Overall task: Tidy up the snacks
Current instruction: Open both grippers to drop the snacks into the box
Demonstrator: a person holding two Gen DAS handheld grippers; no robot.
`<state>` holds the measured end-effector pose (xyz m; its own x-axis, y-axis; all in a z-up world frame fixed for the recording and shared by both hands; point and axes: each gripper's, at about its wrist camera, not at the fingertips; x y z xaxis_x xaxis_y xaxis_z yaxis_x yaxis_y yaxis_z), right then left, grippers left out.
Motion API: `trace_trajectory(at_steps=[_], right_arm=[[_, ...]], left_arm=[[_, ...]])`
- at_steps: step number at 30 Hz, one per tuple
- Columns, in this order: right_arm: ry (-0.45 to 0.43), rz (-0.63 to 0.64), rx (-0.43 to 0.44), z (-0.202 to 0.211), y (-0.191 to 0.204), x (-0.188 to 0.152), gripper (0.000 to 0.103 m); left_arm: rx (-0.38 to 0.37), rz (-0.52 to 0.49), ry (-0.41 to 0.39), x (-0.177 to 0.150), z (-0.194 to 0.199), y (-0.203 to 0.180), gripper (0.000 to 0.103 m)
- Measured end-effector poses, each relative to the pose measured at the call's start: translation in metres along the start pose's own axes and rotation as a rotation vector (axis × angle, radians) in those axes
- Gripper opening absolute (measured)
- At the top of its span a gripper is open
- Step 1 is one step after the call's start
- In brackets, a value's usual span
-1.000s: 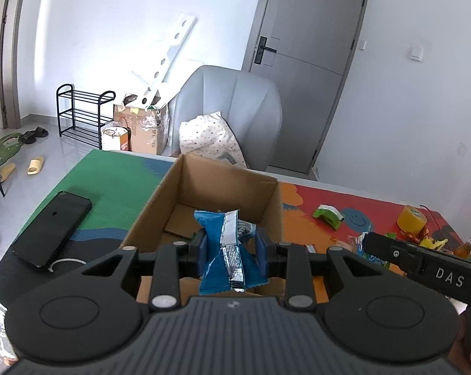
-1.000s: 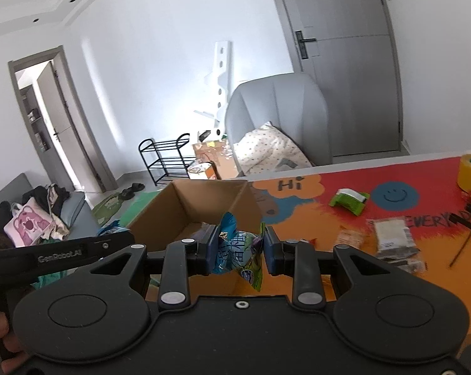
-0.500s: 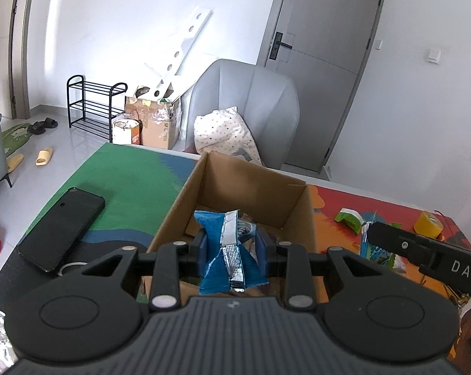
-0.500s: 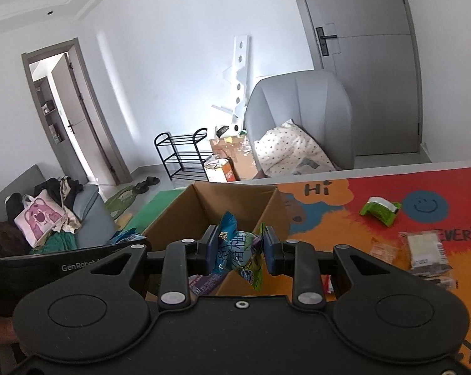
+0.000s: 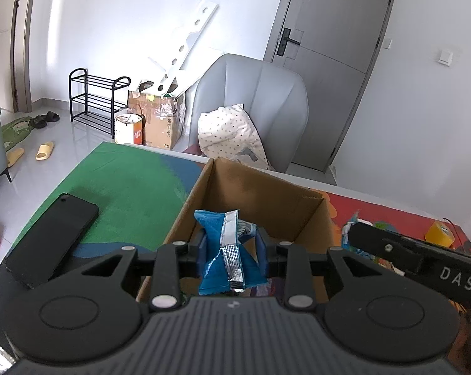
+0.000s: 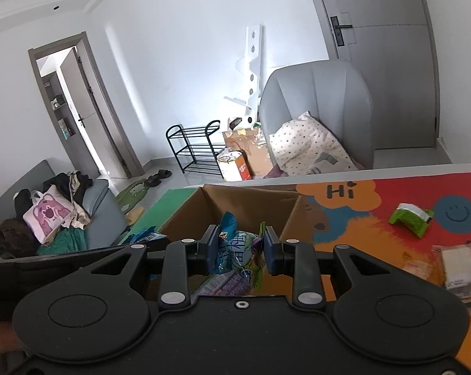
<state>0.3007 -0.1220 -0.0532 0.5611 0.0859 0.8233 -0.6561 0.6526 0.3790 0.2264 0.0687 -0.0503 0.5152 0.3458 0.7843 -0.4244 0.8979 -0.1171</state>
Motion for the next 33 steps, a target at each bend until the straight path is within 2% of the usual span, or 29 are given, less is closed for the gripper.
trace_trajectory(at_steps=[5,9,12,18,22,25,29,33], right_arm=[[0.014,-0.005,0.017,-0.012,0.002,0.001,0.029],[0.023,-0.009,0.033,-0.018,0.006,0.003,0.029],[0.028,-0.013,0.049,-0.024,0.010,0.004,0.029],[0.003,-0.054,0.093,-0.032,0.015,0.010,0.031],[-0.023,-0.073,0.109,-0.029,0.013,0.011,0.054],[-0.016,-0.100,0.089,-0.024,0.006,0.009,0.058],[-0.020,-0.092,0.047,-0.011,0.001,0.003,0.078],[-0.008,-0.083,0.021,0.001,-0.004,-0.002,0.083]], left_arm=[[0.012,0.025,0.003,0.002,-0.004,0.004,0.040],[0.016,0.050,0.000,0.005,-0.001,0.013,0.041],[0.021,0.069,-0.005,0.008,0.002,0.019,0.046],[0.036,0.082,-0.016,0.010,0.007,0.028,0.054],[0.049,0.081,-0.025,0.009,0.005,0.033,0.060],[0.058,0.078,-0.013,0.007,0.002,0.034,0.066],[0.069,0.063,-0.004,0.004,0.002,0.030,0.073],[0.079,0.052,0.016,0.001,0.002,0.023,0.077]])
Point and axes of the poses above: each gripper's, at about its wrist camera, not at the fingertips, and z roughly against the way its jaws point, y to its left, x to its top, and after that the axes turned 9 degrees about x, right-handed
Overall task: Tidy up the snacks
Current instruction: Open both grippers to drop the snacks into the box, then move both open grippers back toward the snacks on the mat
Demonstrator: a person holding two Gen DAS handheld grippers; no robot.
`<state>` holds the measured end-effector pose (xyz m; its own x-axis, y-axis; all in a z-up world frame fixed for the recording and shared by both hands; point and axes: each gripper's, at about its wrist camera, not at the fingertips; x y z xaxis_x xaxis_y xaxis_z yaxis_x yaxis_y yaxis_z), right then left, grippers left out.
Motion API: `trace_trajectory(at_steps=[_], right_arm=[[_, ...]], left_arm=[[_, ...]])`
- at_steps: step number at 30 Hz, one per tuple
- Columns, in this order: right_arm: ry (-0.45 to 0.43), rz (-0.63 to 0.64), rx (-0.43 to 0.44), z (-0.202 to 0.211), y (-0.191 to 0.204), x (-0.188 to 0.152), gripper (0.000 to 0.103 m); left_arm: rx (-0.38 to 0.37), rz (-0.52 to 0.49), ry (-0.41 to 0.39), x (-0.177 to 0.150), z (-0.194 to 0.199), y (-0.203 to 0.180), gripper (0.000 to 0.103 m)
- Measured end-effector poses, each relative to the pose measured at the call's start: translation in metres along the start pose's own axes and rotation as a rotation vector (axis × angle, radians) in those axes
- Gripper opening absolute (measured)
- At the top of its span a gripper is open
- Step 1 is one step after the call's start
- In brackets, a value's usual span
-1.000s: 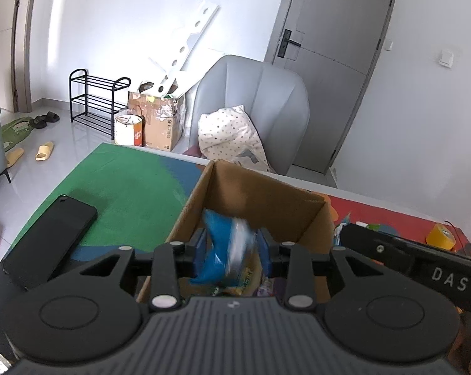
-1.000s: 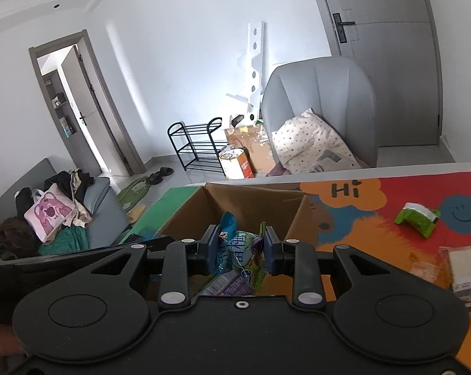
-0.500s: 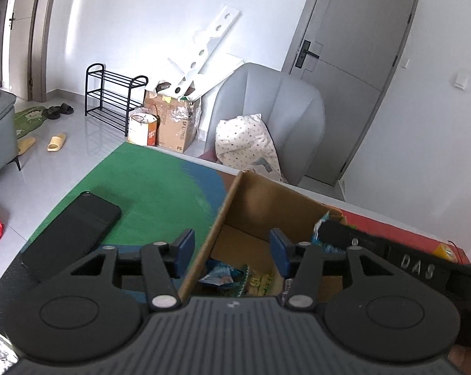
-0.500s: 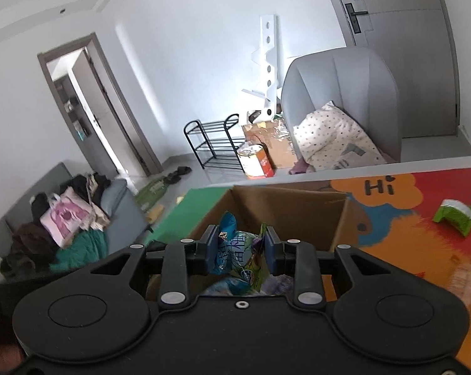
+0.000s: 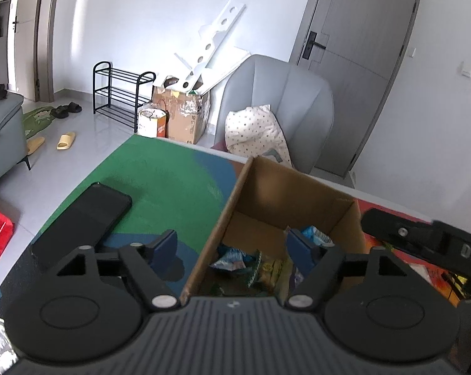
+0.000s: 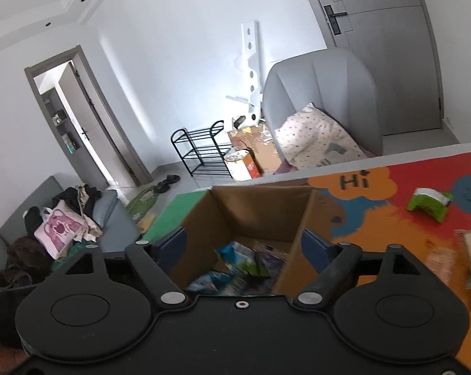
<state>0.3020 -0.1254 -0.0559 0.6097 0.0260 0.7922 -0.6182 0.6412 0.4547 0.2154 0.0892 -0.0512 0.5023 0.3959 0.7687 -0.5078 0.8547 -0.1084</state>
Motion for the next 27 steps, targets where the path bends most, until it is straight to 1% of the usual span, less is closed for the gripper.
trace_trajectory(at_steps=[3,5,6,8,10,12,14,21,25,27], right_arm=[[-0.001,0.014,-0.026,0.011,-0.003,-0.003,0.090],[0.000,0.017,-0.044,0.018,-0.007,-0.006,0.094],[0.000,0.016,-0.050,0.022,-0.009,-0.007,0.095],[-0.003,0.015,-0.063,0.029,-0.013,-0.008,0.096],[-0.009,0.009,-0.077,0.037,-0.018,-0.011,0.099],[-0.025,-0.001,-0.072,0.046,-0.024,-0.013,0.099],[-0.041,-0.012,-0.081,0.054,-0.027,-0.016,0.103],[-0.060,-0.027,-0.126,0.079,-0.040,-0.026,0.103],[-0.069,-0.040,-0.151,0.092,-0.049,-0.035,0.103],[-0.075,-0.050,-0.159,0.100,-0.054,-0.040,0.103]], left_arm=[[0.000,-0.013,0.004,-0.003,0.003,-0.003,0.081],[-0.011,-0.019,0.002,-0.006,0.006,-0.006,0.088],[-0.015,-0.022,-0.003,-0.007,0.007,-0.007,0.090],[-0.013,-0.023,-0.011,-0.009,0.010,-0.011,0.098],[-0.018,-0.013,-0.024,-0.010,0.014,-0.013,0.103],[-0.024,-0.008,-0.040,-0.011,0.019,-0.015,0.103],[-0.041,-0.009,-0.051,-0.013,0.024,-0.018,0.103],[-0.097,0.012,-0.046,-0.021,0.032,-0.024,0.103],[-0.096,-0.030,-0.042,-0.029,0.035,-0.035,0.103],[-0.118,-0.034,-0.046,-0.033,0.038,-0.037,0.103]])
Point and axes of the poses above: each gripper's, at about its wrist camera, not at the fingertips, and z roughly against the way its jaws point, y to its left, x to its top, and after that the axes turned 9 degrees about x, right-handed
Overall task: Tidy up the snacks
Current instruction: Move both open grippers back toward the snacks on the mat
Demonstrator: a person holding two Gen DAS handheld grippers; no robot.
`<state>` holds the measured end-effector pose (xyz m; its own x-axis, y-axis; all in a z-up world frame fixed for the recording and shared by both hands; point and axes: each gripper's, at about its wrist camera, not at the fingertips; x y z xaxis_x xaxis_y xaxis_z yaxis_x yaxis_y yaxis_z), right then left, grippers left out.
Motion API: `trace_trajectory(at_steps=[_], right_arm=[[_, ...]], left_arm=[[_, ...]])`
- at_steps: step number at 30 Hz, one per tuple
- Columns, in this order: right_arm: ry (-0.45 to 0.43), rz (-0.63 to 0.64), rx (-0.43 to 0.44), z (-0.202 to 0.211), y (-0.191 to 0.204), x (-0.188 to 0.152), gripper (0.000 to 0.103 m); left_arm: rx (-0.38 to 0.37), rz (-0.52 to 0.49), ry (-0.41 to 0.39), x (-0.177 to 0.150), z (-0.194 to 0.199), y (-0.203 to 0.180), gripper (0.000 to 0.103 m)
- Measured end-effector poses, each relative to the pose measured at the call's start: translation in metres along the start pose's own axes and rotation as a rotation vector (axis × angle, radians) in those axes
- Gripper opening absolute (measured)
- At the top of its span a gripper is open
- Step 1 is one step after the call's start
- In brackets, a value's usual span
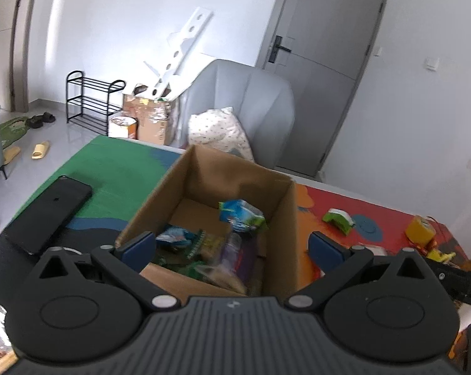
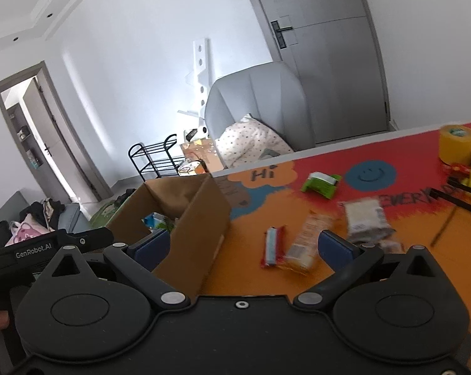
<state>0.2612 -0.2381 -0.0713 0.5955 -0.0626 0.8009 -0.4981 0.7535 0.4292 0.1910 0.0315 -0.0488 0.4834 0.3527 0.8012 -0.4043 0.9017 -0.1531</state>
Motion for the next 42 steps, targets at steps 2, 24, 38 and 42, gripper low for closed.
trace_trajectory(at_steps=[2,24,38,42], right_arm=[[-0.001,-0.004,-0.014,0.006,-0.005,-0.003,0.103],[0.013,-0.044,-0.104,0.058,-0.052,-0.038,0.103],[0.024,-0.059,-0.127,0.071,-0.085,-0.055,0.096],[0.024,-0.058,-0.122,0.071,-0.092,-0.057,0.096]], left_arm=[[-0.026,-0.006,-0.007,-0.003,0.003,-0.003,0.103],[-0.156,-0.115,0.088,-0.051,0.014,-0.058,0.103],[-0.203,-0.136,0.140,-0.089,0.006,-0.105,0.092],[-0.198,-0.126,0.155,-0.099,0.001,-0.117,0.087]])
Point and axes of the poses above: each gripper's, at about its wrist camera, not at the fingertips, and z roughly against the way its jaws point, y to its left, x to its top, and after that the axes turned 9 degrees about x, right-handed
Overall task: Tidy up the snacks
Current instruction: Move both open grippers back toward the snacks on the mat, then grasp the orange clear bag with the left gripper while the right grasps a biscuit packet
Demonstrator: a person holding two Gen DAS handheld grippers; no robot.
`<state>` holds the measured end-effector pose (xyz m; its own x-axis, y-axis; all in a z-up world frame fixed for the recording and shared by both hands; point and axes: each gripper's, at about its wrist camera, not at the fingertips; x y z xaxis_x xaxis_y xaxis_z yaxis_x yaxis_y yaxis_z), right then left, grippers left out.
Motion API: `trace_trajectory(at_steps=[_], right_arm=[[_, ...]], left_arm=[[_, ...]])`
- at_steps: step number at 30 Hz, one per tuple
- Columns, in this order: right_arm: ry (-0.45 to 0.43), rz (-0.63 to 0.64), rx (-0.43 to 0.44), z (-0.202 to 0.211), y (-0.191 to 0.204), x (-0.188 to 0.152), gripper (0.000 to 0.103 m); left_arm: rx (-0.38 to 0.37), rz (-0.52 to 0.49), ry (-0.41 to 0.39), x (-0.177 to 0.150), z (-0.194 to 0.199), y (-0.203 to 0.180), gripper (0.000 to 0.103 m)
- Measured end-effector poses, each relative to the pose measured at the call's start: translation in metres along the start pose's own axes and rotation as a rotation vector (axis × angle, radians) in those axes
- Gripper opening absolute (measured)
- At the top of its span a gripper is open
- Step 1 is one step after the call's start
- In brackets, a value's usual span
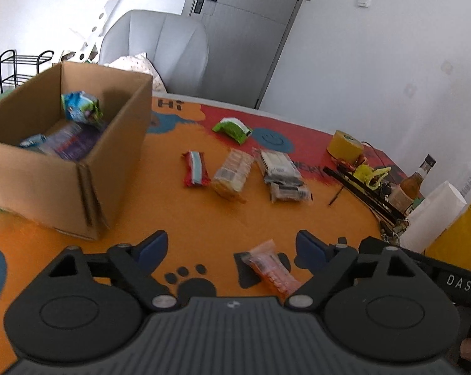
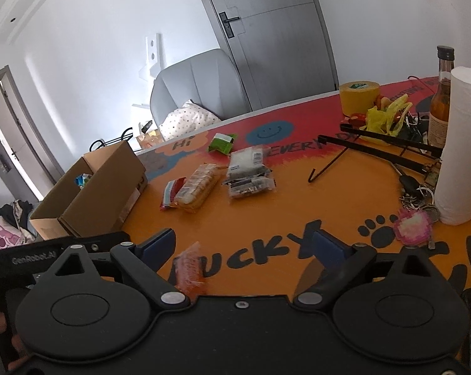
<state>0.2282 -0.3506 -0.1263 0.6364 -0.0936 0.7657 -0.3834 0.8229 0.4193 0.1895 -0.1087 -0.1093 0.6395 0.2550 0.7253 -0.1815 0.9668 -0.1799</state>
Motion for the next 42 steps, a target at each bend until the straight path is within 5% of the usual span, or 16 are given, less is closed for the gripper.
trace_trajectory(at_steps=[8,23,29,42], right_arm=[[-0.006,-0.009,0.007,-0.001,-0.016,-0.001,0.094],[0.006,-0.049,0.007,-0.011,-0.044,-0.003,0.094],[0.025,-0.052,0.027,-0.024,-0.042,-0.002,0.095],[0.044,-0.021,0.041,-0.053,-0.025,0.013,0.094]], left_arm=[[0.014,-0.003,0.039,-0.012,-0.017,-0.024,0.074],[0.054,-0.124,0.102,-0.026,-0.048,-0.061,0.073],[0.106,-0.171,0.094,-0.024,-0.053,-0.059,0.022],[0.105,-0.119,0.076,0.001,-0.058,-0.030,0.019]])
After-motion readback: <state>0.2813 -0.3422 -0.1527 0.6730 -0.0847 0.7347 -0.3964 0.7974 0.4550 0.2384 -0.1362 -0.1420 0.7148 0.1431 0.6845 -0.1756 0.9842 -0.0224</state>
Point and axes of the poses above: each gripper's, at about its wrist camera, not at the fingertips, and z roughly against the way its jaws point, y to its left, x to its top, and after that the axes turned 9 degrees about x, right-handed
